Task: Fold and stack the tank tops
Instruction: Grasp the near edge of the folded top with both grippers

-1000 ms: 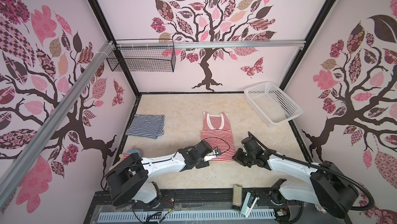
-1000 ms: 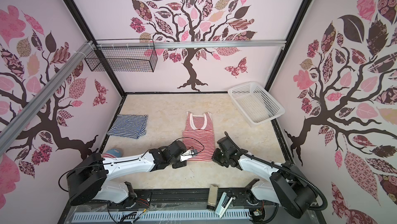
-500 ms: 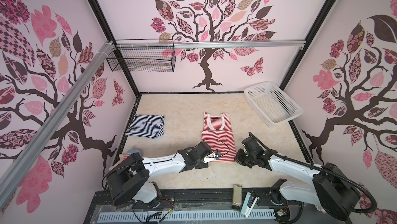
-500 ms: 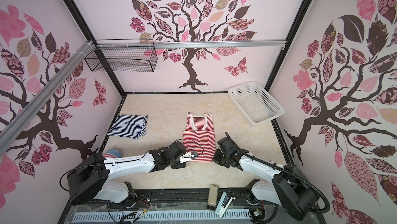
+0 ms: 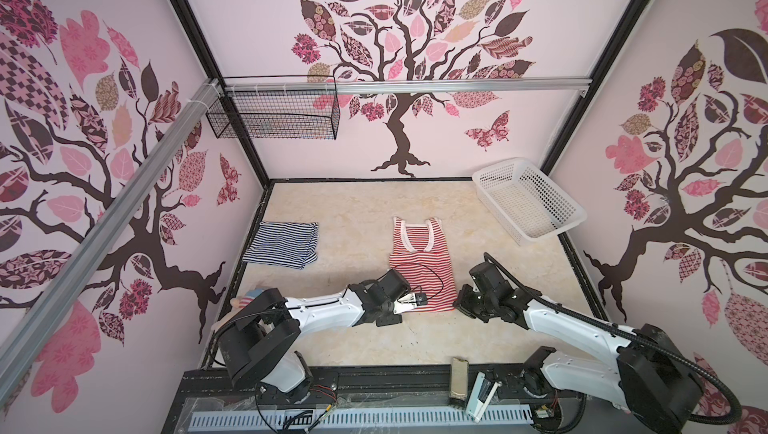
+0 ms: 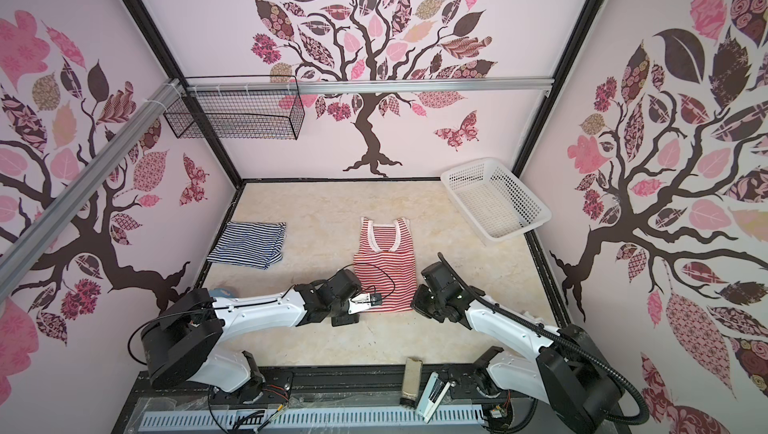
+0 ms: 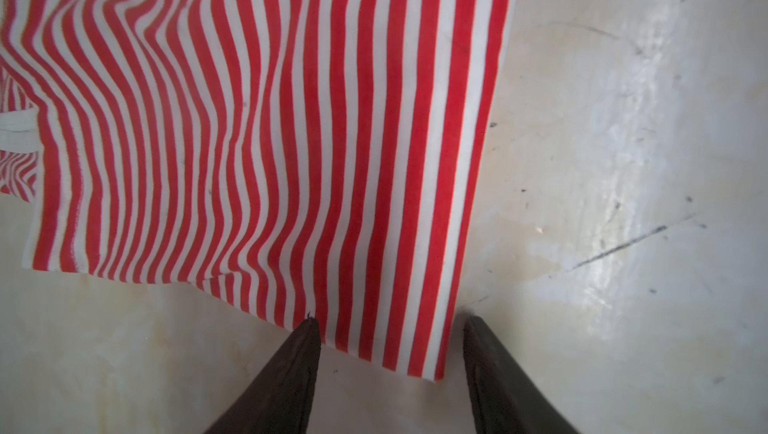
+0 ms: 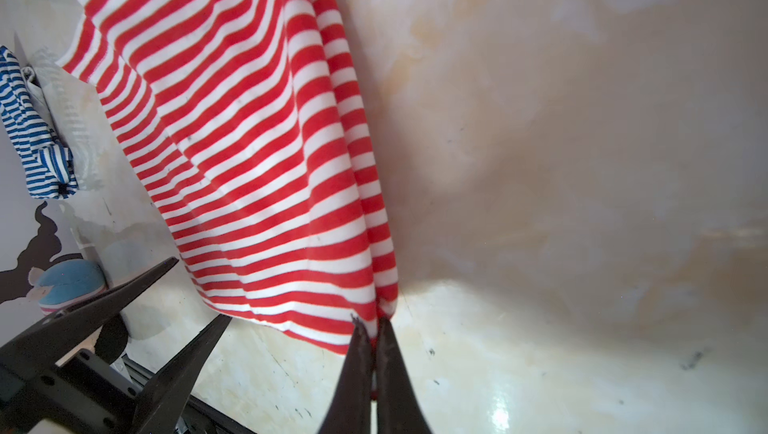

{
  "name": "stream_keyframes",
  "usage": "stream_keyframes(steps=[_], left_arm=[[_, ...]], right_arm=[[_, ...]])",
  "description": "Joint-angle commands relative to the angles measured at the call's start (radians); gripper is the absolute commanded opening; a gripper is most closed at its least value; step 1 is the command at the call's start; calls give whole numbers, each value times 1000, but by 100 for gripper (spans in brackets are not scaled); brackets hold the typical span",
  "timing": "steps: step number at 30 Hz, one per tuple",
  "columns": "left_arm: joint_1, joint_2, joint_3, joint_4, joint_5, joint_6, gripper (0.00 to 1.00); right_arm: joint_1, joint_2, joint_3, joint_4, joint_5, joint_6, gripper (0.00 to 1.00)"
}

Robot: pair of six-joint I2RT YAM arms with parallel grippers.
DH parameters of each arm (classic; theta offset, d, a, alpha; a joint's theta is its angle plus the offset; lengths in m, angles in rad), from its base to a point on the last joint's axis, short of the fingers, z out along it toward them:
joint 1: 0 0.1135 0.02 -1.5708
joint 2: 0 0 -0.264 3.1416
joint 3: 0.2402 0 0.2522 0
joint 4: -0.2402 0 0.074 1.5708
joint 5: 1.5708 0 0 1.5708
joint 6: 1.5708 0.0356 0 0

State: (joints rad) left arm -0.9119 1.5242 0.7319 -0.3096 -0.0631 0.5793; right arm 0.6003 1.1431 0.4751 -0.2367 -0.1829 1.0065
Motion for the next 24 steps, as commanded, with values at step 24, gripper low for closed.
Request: stream_keyframes(steps=[24], left_arm=[[31, 87, 118, -173, 116, 11, 54]], right_arm=[[2, -6, 95, -47, 7, -20, 0]])
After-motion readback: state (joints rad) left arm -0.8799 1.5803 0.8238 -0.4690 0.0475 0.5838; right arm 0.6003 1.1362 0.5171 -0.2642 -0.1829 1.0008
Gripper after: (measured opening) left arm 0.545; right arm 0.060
